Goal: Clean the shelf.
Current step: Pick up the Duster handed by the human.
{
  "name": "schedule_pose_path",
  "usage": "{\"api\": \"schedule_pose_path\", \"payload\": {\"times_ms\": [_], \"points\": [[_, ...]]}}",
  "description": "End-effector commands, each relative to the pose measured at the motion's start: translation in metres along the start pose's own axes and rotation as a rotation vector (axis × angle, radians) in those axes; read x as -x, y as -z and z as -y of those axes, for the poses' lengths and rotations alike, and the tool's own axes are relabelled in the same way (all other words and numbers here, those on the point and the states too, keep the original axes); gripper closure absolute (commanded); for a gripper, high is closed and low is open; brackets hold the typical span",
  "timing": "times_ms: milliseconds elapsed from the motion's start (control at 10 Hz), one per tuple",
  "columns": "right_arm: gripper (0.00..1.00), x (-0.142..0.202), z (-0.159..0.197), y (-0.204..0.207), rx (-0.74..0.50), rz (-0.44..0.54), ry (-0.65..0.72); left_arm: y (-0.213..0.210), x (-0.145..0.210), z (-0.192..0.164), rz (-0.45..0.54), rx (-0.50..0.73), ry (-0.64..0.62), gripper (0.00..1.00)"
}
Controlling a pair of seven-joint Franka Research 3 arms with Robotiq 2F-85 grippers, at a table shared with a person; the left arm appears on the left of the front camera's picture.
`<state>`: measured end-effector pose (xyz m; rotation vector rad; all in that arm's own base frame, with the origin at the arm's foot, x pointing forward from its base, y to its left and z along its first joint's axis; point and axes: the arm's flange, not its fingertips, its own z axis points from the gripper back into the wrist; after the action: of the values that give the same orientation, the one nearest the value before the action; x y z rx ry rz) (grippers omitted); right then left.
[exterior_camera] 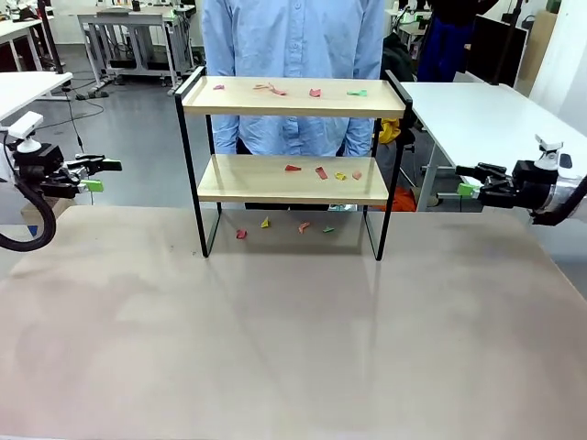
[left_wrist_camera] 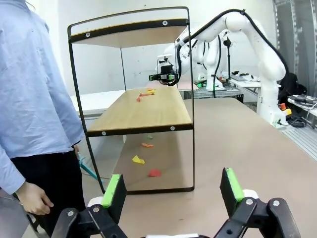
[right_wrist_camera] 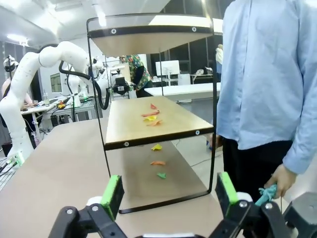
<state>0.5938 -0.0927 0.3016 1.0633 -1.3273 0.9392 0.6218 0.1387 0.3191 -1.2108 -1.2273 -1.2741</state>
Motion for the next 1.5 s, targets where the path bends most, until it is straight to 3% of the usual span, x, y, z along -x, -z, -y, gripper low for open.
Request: {"api": "schedule_pose_path", "payload": {"times_ms": [0, 500, 1400], "points": [[0.00, 0.002, 0.018, -0.002, -0.058, 0.025, -0.039, -0.009, -0.005, -0.003, 0.044, 0.010, -0.020, 0.00], [0.00, 0.001, 0.029, 0.000, -0.110, 0.024, -0.047, -0.025, -0.021, 0.000, 0.087, -0.025, -0.038, 0.00], [0.00, -0.017, 0.031, 0.002, -0.153, -0.005, -0.039, -0.031, -0.054, 0.005, 0.048, -0.056, -0.077, 0.00]]}}
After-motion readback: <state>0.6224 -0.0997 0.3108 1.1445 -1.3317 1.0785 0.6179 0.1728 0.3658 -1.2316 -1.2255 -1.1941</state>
